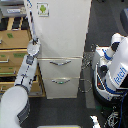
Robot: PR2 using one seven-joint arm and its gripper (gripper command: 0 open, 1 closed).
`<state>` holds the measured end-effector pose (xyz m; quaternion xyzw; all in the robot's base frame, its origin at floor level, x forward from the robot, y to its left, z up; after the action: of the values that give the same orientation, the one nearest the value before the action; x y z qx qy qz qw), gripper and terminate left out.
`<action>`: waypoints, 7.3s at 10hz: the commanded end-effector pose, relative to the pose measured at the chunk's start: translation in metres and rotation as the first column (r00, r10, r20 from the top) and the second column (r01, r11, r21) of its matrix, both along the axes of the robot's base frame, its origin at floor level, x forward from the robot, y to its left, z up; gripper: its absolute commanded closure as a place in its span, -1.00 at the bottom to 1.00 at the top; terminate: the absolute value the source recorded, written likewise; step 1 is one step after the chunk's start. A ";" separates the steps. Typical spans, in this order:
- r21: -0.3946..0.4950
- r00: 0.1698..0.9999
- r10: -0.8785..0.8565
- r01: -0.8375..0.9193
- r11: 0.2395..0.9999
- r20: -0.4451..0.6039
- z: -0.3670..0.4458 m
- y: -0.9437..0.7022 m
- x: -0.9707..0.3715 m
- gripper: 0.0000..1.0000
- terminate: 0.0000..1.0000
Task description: Opening the fridge
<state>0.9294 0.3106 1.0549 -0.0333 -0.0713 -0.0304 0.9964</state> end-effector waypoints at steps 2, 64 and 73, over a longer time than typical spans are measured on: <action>0.000 1.000 -0.013 0.013 1.000 -0.008 -0.006 0.011 -0.016 1.00 -1.00; -0.086 0.990 -0.122 0.128 0.988 0.077 -0.029 0.112 -0.434 -1.00 -1.00; -0.177 0.972 0.007 0.036 0.984 0.237 -0.142 0.115 -0.510 -1.00 -1.00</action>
<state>0.5674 0.2151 0.9525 -0.0644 0.3176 -0.3089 0.8942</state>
